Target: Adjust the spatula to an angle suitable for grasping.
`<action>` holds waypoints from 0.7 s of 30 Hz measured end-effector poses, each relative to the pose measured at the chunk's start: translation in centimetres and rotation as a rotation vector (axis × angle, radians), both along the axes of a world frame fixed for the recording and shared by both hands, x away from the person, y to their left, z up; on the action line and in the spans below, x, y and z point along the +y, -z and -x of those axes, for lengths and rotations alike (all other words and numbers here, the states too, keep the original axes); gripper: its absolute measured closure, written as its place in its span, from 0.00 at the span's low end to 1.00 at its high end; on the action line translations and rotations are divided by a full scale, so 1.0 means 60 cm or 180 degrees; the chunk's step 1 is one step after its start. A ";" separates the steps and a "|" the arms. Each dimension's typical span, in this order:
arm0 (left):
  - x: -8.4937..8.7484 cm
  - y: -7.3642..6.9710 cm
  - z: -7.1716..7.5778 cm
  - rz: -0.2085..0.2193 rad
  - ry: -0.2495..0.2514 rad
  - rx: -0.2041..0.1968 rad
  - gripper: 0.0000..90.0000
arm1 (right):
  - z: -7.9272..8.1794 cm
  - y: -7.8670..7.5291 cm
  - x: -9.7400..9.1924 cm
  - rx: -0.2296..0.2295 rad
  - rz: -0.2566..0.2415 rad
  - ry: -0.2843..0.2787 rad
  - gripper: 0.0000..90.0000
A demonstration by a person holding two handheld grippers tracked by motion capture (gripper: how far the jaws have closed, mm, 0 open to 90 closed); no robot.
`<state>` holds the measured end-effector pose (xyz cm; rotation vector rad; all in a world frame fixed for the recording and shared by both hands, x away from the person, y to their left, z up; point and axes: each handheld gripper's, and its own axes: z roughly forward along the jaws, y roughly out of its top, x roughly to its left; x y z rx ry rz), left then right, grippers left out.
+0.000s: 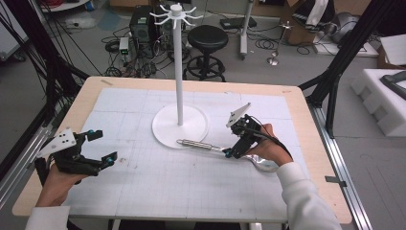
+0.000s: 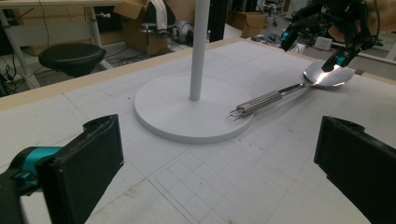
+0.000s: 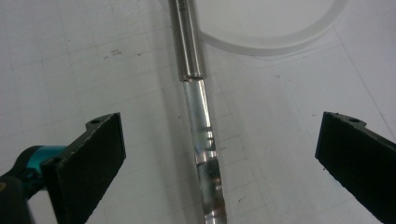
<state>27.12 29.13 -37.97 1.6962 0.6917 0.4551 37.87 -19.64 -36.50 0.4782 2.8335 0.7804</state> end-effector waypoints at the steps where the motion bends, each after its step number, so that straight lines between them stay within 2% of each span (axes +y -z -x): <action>1: 0.000 0.000 0.000 0.0001 0.0001 0.0000 0.02 | 0.000 0.004 0.003 0.0006 0.0028 -0.0021 0.00; 4: 0.000 0.000 0.000 0.0009 0.0001 -0.0001 0.02 | -0.004 0.017 0.013 0.0048 0.0106 -0.0097 0.02; 7: 0.000 0.000 0.000 0.0005 0.0002 0.0001 0.02 | -0.006 0.022 0.016 0.0027 0.0138 -0.0073 0.05; 8: 0.000 0.000 0.000 0.0002 0.0005 0.0003 0.02 | -0.007 0.027 0.020 0.0104 0.0154 -0.0084 0.05; 12: 0.000 0.000 0.000 -0.0005 0.0003 -0.0001 0.02 | -0.008 0.036 0.025 0.0167 0.0212 -0.0122 0.08; 16: 0.000 0.000 0.001 0.0005 -0.0003 0.0004 0.02 | -0.010 0.051 0.024 0.0247 0.0232 -0.0104 0.19; 17: 0.000 0.000 0.001 0.0003 0.0000 0.0003 0.02 | -0.010 0.051 0.024 0.0247 0.0232 -0.0104 0.19; 18: 0.001 0.000 0.000 -0.0004 0.0007 0.0000 0.02 | -0.012 0.057 0.022 0.0281 0.0281 -0.0076 0.24; 20: 0.000 0.000 0.000 0.0004 0.0004 0.0007 0.02 | -0.012 0.058 0.021 0.0278 0.0286 -0.0056 0.27; 21: 0.000 0.000 0.000 0.0003 0.0004 0.0009 0.02 | -0.014 0.061 0.019 0.0308 0.0283 -0.0042 0.33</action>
